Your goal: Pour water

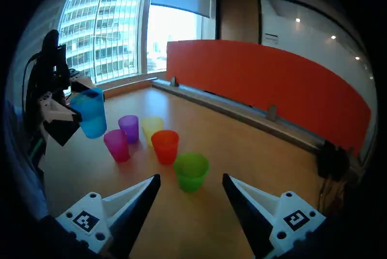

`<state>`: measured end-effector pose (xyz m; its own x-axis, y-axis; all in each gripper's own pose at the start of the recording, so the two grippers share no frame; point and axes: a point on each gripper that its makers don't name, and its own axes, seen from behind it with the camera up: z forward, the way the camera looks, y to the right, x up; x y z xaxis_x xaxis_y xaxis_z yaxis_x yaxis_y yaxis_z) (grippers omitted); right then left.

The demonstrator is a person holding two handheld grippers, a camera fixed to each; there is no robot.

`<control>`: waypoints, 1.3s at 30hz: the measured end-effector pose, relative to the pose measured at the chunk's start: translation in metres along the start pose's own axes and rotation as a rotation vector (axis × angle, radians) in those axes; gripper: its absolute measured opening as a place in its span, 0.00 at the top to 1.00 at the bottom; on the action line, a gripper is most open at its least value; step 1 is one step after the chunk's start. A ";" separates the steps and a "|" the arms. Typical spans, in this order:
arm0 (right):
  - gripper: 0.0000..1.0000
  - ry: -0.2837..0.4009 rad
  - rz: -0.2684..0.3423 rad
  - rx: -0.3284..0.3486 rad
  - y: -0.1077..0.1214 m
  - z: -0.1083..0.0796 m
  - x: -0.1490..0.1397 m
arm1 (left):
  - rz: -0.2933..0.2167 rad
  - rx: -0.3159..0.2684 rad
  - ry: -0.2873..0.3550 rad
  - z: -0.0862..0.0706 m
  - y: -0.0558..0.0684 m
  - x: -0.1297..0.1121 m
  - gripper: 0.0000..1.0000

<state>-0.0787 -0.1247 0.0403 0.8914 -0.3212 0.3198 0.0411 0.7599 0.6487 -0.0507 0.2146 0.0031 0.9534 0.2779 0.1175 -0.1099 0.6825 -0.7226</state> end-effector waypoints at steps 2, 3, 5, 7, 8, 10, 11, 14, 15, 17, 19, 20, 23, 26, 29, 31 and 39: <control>0.01 -0.005 -0.001 0.003 -0.001 0.003 -0.002 | 0.002 0.006 0.010 -0.003 -0.002 0.003 0.13; 0.01 -0.008 -0.001 0.005 -0.001 0.004 -0.003 | 0.003 0.009 0.015 -0.005 -0.003 0.005 0.13; 0.01 -0.014 0.001 0.008 -0.002 0.007 -0.005 | 0.005 0.016 0.022 -0.007 -0.006 0.008 0.13; 0.01 -0.022 0.003 0.012 -0.002 0.011 -0.007 | 0.006 0.024 0.032 -0.009 -0.009 0.012 0.13; 0.01 -0.027 0.004 0.013 -0.003 0.013 -0.009 | 0.006 0.028 0.037 -0.011 -0.010 0.014 0.13; 0.01 -0.036 0.005 0.018 -0.003 0.017 -0.012 | 0.005 0.036 0.050 -0.013 -0.013 0.019 0.13; 0.01 -0.041 0.005 0.019 -0.003 0.020 -0.014 | 0.003 0.039 0.056 -0.015 -0.014 0.021 0.13; 0.01 -0.056 0.005 0.021 -0.003 0.027 -0.018 | -0.002 0.049 0.074 -0.019 -0.018 0.027 0.13; 0.01 -0.062 0.004 0.021 -0.003 0.029 -0.020 | -0.003 0.052 0.079 -0.020 -0.019 0.029 0.13; 0.01 -0.071 0.005 0.022 -0.003 0.034 -0.023 | -0.004 0.057 0.086 -0.022 -0.021 0.031 0.13; 0.01 -0.083 0.007 0.024 -0.002 0.039 -0.026 | -0.003 0.061 0.090 -0.025 -0.023 0.033 0.13; 0.01 -0.089 0.008 0.024 -0.002 0.041 -0.028 | -0.002 0.064 0.091 -0.026 -0.024 0.033 0.13; 0.01 -0.104 0.010 0.027 -0.002 0.050 -0.033 | 0.001 0.069 0.094 -0.029 -0.026 0.035 0.13; 0.01 -0.119 0.011 0.029 -0.002 0.059 -0.037 | 0.004 0.074 0.096 -0.032 -0.027 0.036 0.13; 0.01 -0.138 0.011 0.030 -0.001 0.069 -0.043 | 0.006 0.077 0.098 -0.036 -0.028 0.037 0.13; 0.01 -0.152 0.010 0.032 -0.002 0.076 -0.048 | 0.006 0.081 0.099 -0.038 -0.029 0.038 0.13; 0.01 -0.191 0.008 0.029 0.000 0.098 -0.059 | 0.008 0.100 0.101 -0.047 -0.036 0.037 0.13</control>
<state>-0.1753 -0.1615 0.0894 0.7897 -0.4185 0.4486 0.0184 0.7470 0.6646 0.0020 0.1689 0.0015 0.9752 0.2175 0.0398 -0.1398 0.7459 -0.6512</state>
